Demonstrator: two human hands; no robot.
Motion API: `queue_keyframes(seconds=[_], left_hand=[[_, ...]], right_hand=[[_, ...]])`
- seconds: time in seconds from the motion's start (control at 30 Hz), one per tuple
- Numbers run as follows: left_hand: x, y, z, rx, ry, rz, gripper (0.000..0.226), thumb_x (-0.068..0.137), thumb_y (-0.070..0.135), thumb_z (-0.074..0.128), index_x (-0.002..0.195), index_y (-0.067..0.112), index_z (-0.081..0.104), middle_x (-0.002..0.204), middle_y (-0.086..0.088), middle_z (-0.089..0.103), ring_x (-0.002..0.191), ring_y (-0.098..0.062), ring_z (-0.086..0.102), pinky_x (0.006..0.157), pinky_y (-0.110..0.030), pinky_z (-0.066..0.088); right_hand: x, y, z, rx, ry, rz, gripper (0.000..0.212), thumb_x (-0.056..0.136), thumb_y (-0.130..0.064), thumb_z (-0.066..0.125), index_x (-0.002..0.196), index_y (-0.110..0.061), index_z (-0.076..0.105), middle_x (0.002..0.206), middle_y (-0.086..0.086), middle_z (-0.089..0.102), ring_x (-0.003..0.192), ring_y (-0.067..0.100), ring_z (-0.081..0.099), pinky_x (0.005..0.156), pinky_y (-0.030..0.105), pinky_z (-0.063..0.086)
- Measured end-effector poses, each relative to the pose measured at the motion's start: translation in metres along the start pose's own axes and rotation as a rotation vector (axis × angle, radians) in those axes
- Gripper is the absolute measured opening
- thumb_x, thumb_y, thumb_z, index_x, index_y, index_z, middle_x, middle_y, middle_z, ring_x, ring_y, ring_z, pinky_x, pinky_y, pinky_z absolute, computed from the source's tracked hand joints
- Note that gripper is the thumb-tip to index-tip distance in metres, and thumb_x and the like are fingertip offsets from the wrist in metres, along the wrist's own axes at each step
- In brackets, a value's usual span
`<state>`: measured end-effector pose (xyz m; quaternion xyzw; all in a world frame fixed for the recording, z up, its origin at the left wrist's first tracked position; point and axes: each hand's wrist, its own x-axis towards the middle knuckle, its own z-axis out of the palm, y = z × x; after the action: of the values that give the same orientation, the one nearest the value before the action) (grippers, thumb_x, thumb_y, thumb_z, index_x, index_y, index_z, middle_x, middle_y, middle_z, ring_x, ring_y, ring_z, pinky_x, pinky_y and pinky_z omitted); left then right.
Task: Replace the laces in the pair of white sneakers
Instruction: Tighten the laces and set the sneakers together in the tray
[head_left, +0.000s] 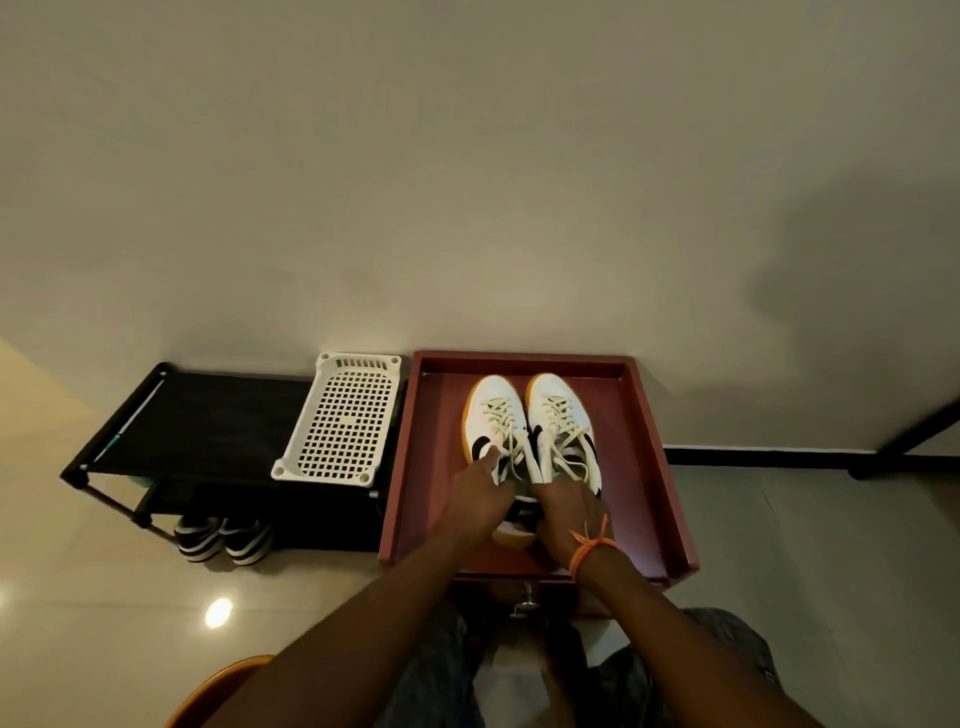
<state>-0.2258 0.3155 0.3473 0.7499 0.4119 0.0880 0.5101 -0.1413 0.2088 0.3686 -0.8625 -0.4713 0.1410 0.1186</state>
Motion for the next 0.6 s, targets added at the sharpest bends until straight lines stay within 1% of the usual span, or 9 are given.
queue_keyframes(seconds=[0.03, 0.13, 0.17, 0.27, 0.4, 0.47, 0.5, 0.57, 0.6], left_hand=[[-0.005, 0.002, -0.012, 0.021, 0.040, 0.030, 0.050, 0.093, 0.017, 0.058, 0.142, 0.017, 0.050, 0.135, -0.005, 0.061, 0.118, -0.019, 0.060, 0.089, -0.018, 0.046], [-0.020, 0.009, -0.051, 0.112, 0.148, 0.055, 0.056, 0.093, 0.023, 0.055, 0.147, 0.018, 0.044, 0.142, -0.006, 0.055, 0.126, -0.024, 0.055, 0.102, -0.031, 0.046], [-0.024, 0.011, -0.062, 0.126, 0.174, 0.062, 0.056, 0.094, 0.025, 0.054, 0.148, 0.018, 0.043, 0.143, -0.007, 0.054, 0.127, -0.024, 0.054, 0.105, -0.033, 0.045], [-0.045, 0.002, -0.109, 0.197, 0.270, 0.068, 0.053, 0.097, 0.031, 0.051, 0.148, 0.019, 0.043, 0.144, -0.008, 0.053, 0.128, -0.025, 0.052, 0.105, -0.033, 0.040], [-0.085, -0.012, -0.146, 0.154, 0.355, 0.059, 0.050, 0.098, 0.032, 0.052, 0.146, 0.019, 0.046, 0.143, -0.007, 0.055, 0.127, -0.023, 0.054, 0.105, -0.035, 0.043], [-0.094, -0.013, -0.152, 0.152, 0.375, 0.033, 0.049, 0.099, 0.032, 0.052, 0.146, 0.021, 0.045, 0.139, -0.007, 0.057, 0.121, -0.022, 0.059, 0.101, -0.036, 0.047], [-0.134, -0.069, -0.201, 0.122, 0.485, -0.076, 0.049, 0.099, 0.033, 0.051, 0.146, 0.022, 0.045, 0.136, -0.008, 0.060, 0.115, -0.021, 0.062, 0.097, -0.035, 0.050], [-0.146, -0.087, -0.216, 0.190, 0.537, -0.102, 0.049, 0.099, 0.035, 0.050, 0.146, 0.023, 0.045, 0.127, -0.009, 0.065, 0.103, -0.020, 0.066, 0.085, -0.030, 0.052], [-0.151, -0.095, -0.221, 0.216, 0.560, -0.116, 0.048, 0.099, 0.034, 0.050, 0.146, 0.023, 0.045, 0.125, -0.009, 0.066, 0.101, -0.020, 0.066, 0.080, -0.027, 0.049]], right_hand=[[-0.001, -0.012, -0.005, 0.008, 0.022, -0.024, 0.037, 0.088, -0.034, 0.062, 0.125, -0.039, 0.060, 0.116, 0.009, 0.066, 0.111, 0.034, 0.061, 0.080, 0.041, 0.056], [0.000, -0.046, -0.016, 0.041, 0.098, -0.057, 0.031, 0.088, -0.034, 0.063, 0.119, -0.036, 0.066, 0.112, 0.008, 0.069, 0.108, 0.033, 0.063, 0.078, 0.037, 0.054], [0.002, -0.056, -0.018, 0.053, 0.118, -0.073, 0.031, 0.088, -0.035, 0.062, 0.119, -0.036, 0.067, 0.111, 0.008, 0.070, 0.106, 0.033, 0.064, 0.077, 0.037, 0.054], [-0.002, -0.105, -0.018, 0.094, 0.145, -0.130, 0.032, 0.086, -0.034, 0.064, 0.119, -0.037, 0.067, 0.108, 0.009, 0.071, 0.103, 0.033, 0.065, 0.077, 0.037, 0.055], [-0.005, -0.150, -0.004, 0.096, 0.152, -0.191, 0.030, 0.087, -0.040, 0.063, 0.117, -0.037, 0.067, 0.104, 0.009, 0.071, 0.100, 0.032, 0.066, 0.076, 0.036, 0.055], [-0.010, -0.157, -0.001, 0.111, 0.142, -0.192, 0.031, 0.088, -0.037, 0.063, 0.119, -0.035, 0.066, 0.106, 0.010, 0.070, 0.101, 0.032, 0.065, 0.077, 0.038, 0.056], [-0.024, -0.227, 0.037, 0.117, 0.059, -0.332, 0.032, 0.088, -0.035, 0.062, 0.120, -0.034, 0.066, 0.107, 0.010, 0.070, 0.102, 0.033, 0.065, 0.078, 0.039, 0.056], [-0.036, -0.248, 0.044, 0.128, 0.033, -0.365, 0.031, 0.089, -0.035, 0.062, 0.119, -0.032, 0.067, 0.107, 0.012, 0.070, 0.102, 0.034, 0.065, 0.079, 0.039, 0.056], [-0.039, -0.257, 0.047, 0.148, 0.027, -0.372, 0.030, 0.089, -0.036, 0.062, 0.119, -0.032, 0.067, 0.106, 0.011, 0.070, 0.101, 0.034, 0.065, 0.078, 0.040, 0.055]])
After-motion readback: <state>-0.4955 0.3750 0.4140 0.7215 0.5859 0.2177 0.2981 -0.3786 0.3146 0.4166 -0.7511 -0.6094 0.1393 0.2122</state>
